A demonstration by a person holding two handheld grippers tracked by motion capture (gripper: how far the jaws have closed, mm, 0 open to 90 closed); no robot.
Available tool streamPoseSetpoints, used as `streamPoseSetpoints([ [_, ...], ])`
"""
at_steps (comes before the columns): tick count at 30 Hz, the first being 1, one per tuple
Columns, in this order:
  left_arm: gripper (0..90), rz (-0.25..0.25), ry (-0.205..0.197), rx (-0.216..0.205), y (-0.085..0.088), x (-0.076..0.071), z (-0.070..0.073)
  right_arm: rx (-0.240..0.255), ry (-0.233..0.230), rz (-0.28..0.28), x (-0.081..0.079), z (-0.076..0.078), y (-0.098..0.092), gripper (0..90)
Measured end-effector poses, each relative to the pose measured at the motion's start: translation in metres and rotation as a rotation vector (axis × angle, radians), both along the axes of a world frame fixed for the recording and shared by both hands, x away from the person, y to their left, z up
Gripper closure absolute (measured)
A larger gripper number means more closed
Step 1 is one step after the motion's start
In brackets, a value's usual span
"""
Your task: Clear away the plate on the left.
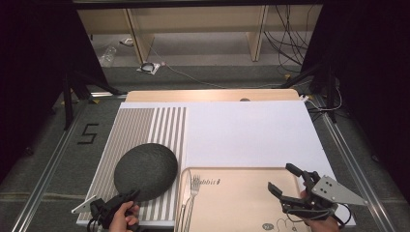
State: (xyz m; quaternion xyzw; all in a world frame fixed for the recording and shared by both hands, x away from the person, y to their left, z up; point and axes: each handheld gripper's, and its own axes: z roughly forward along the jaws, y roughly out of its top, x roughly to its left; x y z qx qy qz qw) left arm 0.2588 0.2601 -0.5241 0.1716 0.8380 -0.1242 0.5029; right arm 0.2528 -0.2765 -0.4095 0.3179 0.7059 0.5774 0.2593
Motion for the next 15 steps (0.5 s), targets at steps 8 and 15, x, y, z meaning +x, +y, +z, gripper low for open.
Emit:
streamPoseSetpoints([
  [8,84.7,-0.008,-0.059,-0.003,0.0008,-0.001,0.003,0.002,-0.002,0.003,-0.0001,0.0001,0.0001,19.5],
  [15,84.8,-0.01,-0.055,-0.023,0.0014,-0.0005,0.0035,0.001,-0.002,0.001,-0.0002,0.0004,-0.0006,19.5],
])
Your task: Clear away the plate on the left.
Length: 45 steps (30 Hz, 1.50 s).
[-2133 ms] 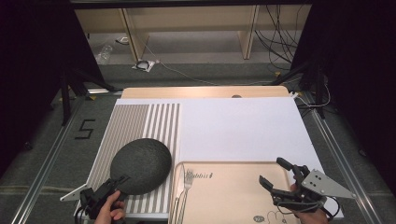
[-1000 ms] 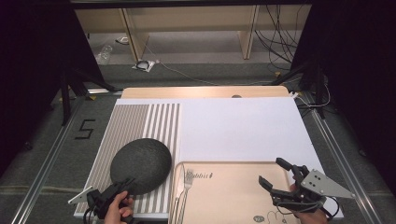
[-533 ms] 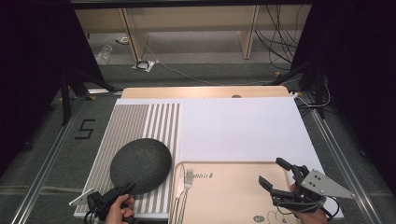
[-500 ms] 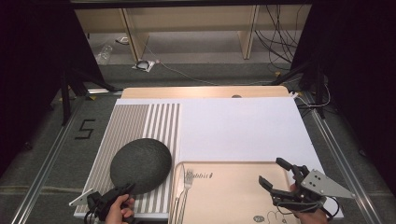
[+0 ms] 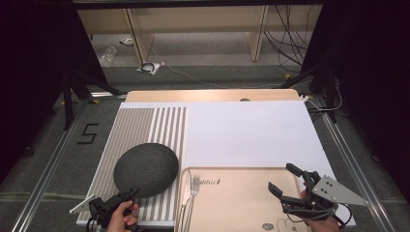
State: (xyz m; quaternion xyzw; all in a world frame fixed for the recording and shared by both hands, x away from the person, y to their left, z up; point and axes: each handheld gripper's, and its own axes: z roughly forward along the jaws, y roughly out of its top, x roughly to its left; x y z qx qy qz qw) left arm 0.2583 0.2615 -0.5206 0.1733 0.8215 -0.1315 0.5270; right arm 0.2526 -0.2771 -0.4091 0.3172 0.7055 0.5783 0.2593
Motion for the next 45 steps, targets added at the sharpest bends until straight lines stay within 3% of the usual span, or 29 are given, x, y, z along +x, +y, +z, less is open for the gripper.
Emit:
streamPoseSetpoints([
  [6,84.8,-0.031,0.006,-0.019,-0.001,0.001,0.002,0.003,0.0,0.001,0.0,0.0,0.0,19.5],
  [14,84.7,-0.101,-0.065,-0.039,-0.009,0.005,0.008,0.006,0.0,0.002,0.0,0.0,0.0,19.5],
  [17,84.7,-0.125,-0.077,-0.06,-0.013,0.005,0.009,0.004,0.001,0.001,0.0,0.0,0.0,19.5],
  [23,84.7,-0.183,-0.111,-0.059,-0.021,0.007,0.014,0.006,0.0,0.0,0.0,0.0,-0.001,19.5],
  [26,84.7,-0.201,-0.118,-0.075,-0.025,0.007,0.016,0.006,-0.002,0.001,0.0,0.0,-0.001,19.5],
  [45,84.7,-0.345,-0.152,-0.076,-0.053,0.007,0.024,0.007,-0.002,0.0,0.0,0.0,-0.001,19.5],
])
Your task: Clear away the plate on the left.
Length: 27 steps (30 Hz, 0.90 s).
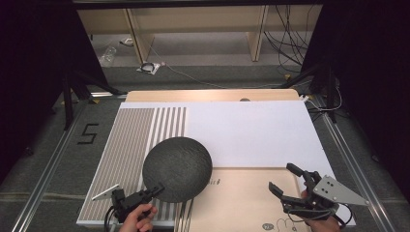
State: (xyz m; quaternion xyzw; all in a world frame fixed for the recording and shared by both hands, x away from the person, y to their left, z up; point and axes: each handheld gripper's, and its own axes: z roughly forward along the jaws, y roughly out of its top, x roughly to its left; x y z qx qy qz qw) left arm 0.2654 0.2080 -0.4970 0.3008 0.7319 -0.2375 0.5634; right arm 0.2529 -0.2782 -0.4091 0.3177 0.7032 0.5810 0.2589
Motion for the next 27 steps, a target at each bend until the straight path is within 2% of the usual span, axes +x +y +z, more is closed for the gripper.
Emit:
streamPoseSetpoints([
  [18,84.7,-0.169,-0.022,0.03,-0.036,-0.003,0.001,-0.002,0.0,0.001,0.0,0.0,0.0,19.5],
  [27,84.7,-0.226,-0.033,0.048,-0.048,-0.004,0.0,-0.003,0.0,-0.001,0.0,0.0,0.0,19.5],
])
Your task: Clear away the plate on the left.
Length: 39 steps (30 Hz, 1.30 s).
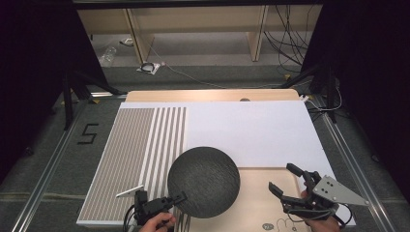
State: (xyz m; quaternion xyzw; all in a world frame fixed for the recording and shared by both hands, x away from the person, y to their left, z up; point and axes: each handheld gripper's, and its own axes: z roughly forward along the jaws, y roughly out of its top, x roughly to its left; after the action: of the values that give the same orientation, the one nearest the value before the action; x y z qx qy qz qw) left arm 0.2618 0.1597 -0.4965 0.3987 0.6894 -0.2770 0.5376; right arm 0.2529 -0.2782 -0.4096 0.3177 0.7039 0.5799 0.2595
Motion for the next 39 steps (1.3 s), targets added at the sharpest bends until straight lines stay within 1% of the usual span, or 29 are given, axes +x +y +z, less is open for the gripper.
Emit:
streamPoseSetpoints([
  [2,84.7,-0.004,-0.006,0.0,-0.002,0.0,0.0,0.001,0.002,-0.001,0.0,0.0,0.0,19.5],
  [5,84.7,-0.017,-0.003,0.002,-0.005,0.0,0.0,0.002,-0.004,0.001,0.0,0.0,0.0,19.5],
  [7,84.7,-0.026,-0.003,0.003,-0.007,0.0,-0.001,0.002,0.006,-0.002,0.0,0.0,0.0,19.5],
  [12,84.7,-0.061,-0.01,0.017,-0.013,-0.001,-0.002,0.007,0.006,-0.003,0.001,0.0,-0.001,19.5],
  [21,84.7,-0.098,-0.01,0.017,-0.024,-0.002,-0.003,0.005,0.008,0.001,0.002,0.0,0.0,19.5],
  [22,84.7,-0.109,-0.011,0.021,-0.025,-0.002,-0.003,0.008,0.007,0.003,0.003,-0.001,0.0,19.5],
  [23,84.7,-0.11,-0.01,0.021,-0.027,-0.002,-0.004,0.002,0.008,0.002,0.003,-0.001,0.0,19.5],
  [28,84.7,-0.139,0.004,0.024,-0.035,-0.003,-0.007,0.006,0.005,0.0,0.001,0.0,-0.001,19.5],
  [31,84.7,-0.155,0.004,0.037,-0.041,-0.003,-0.008,0.004,0.004,-0.002,0.001,0.0,-0.001,19.5],
  [39,84.7,-0.201,0.005,0.051,-0.055,-0.004,-0.011,0.004,0.003,-0.002,0.001,0.0,-0.001,19.5],
])
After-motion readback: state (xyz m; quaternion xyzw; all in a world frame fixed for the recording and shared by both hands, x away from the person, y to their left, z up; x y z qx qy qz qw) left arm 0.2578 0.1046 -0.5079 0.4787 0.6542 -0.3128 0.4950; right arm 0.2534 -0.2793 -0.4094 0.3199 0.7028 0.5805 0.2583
